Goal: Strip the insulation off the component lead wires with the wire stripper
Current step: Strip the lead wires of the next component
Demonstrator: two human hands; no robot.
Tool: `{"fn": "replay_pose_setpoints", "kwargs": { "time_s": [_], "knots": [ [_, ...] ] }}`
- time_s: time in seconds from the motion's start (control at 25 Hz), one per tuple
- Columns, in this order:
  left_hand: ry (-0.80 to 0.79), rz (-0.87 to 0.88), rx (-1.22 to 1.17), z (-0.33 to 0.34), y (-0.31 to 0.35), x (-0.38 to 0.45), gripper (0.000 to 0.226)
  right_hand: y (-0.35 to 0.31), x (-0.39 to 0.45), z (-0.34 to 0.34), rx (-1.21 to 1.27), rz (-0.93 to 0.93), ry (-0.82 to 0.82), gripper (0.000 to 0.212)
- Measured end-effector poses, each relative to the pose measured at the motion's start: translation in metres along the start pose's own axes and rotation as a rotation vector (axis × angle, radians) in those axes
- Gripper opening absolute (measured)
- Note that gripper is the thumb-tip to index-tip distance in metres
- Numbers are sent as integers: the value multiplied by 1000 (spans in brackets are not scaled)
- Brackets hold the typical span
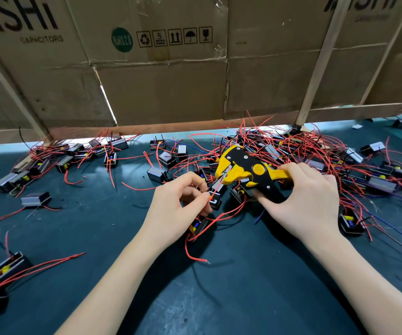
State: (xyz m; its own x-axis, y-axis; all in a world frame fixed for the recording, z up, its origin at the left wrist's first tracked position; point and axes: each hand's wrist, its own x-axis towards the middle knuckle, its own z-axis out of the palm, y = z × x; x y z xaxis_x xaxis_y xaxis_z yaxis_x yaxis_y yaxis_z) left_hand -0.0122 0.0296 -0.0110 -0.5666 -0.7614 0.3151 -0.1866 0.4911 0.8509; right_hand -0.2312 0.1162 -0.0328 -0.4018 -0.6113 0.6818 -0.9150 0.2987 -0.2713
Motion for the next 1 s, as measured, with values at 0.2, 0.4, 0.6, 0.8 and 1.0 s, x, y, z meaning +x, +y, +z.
{"fn": "replay_pose_setpoints", "kwargs": {
  "time_s": [0.2, 0.4, 0.6, 0.8, 1.0],
  "knots": [
    [-19, 10, -11, 0, 1, -1, 8, 1, 1, -3, -31, -4, 1, 51],
    [-26, 11, -36, 0, -2, 0, 10, 3, 2, -3, -38, 0, -4, 51],
    [-102, -24, -66, 1, -7, 2, 13, 4, 3, -3, -49, 33, 24, 46],
    [-118, -48, -172, 4, -10, 2, 15, 6, 4, -4, -49, 63, 14, 47],
    [-120, -15, -152, 4, -10, 0, 14, 4, 3, -2, -71, 11, -24, 52]
  ]
}}
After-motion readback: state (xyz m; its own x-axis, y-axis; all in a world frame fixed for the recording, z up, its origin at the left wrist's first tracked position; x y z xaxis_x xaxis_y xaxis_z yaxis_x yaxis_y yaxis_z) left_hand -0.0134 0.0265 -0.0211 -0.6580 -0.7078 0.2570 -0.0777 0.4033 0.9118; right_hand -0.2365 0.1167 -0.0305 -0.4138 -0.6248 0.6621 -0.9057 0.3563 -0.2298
